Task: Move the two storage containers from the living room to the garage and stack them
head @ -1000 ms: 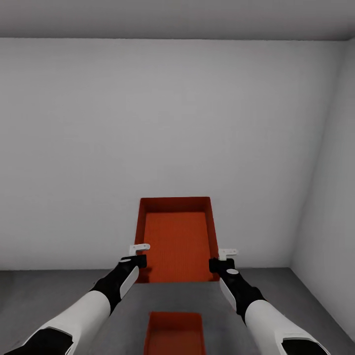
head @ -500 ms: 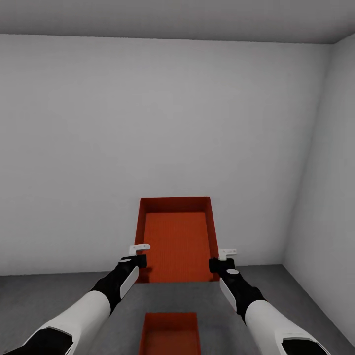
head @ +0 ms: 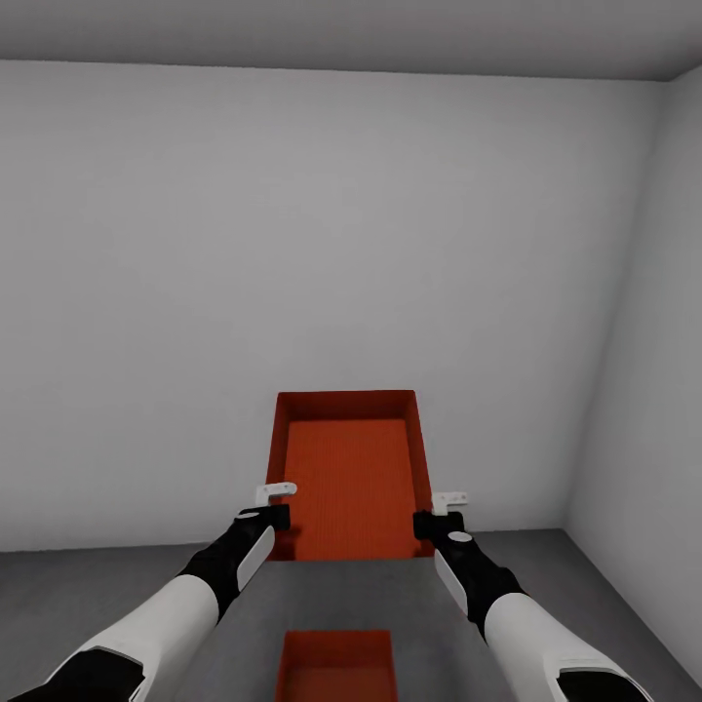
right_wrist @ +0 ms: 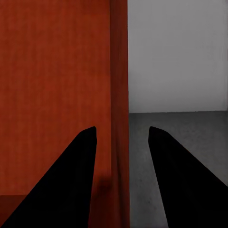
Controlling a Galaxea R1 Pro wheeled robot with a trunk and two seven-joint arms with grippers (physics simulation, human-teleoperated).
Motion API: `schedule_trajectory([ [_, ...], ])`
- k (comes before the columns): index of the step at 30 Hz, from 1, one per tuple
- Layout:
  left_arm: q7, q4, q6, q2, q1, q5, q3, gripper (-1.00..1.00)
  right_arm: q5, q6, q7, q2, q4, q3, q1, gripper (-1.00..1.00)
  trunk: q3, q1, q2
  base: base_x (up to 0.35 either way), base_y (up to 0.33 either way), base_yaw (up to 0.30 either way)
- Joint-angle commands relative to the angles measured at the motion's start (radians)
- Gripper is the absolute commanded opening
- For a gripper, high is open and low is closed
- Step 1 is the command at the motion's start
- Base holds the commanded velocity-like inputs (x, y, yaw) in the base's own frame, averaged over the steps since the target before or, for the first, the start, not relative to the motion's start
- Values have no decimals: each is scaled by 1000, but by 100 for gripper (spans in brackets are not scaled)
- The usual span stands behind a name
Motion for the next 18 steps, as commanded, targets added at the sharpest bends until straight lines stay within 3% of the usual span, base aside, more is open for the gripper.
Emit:
schedule_trajectory([
  [1, 16, -4, -75, 2, 0, -28, 5, -100, 13, 5, -27, 0, 0, -37, 0, -100, 0, 1, -1, 312, 0, 0],
  [10, 16, -4, -75, 2, 0, -28, 5, -100, 13, 7, -28, 1, 0, -37, 0, -100, 0, 1, -1, 299, 0, 0],
  [18, 17, -4, -74, 1, 0, -28, 7, -100, 13, 7, -27, 1, 0, -37, 0, -100, 0, 1, -1, 95, 67, 0],
])
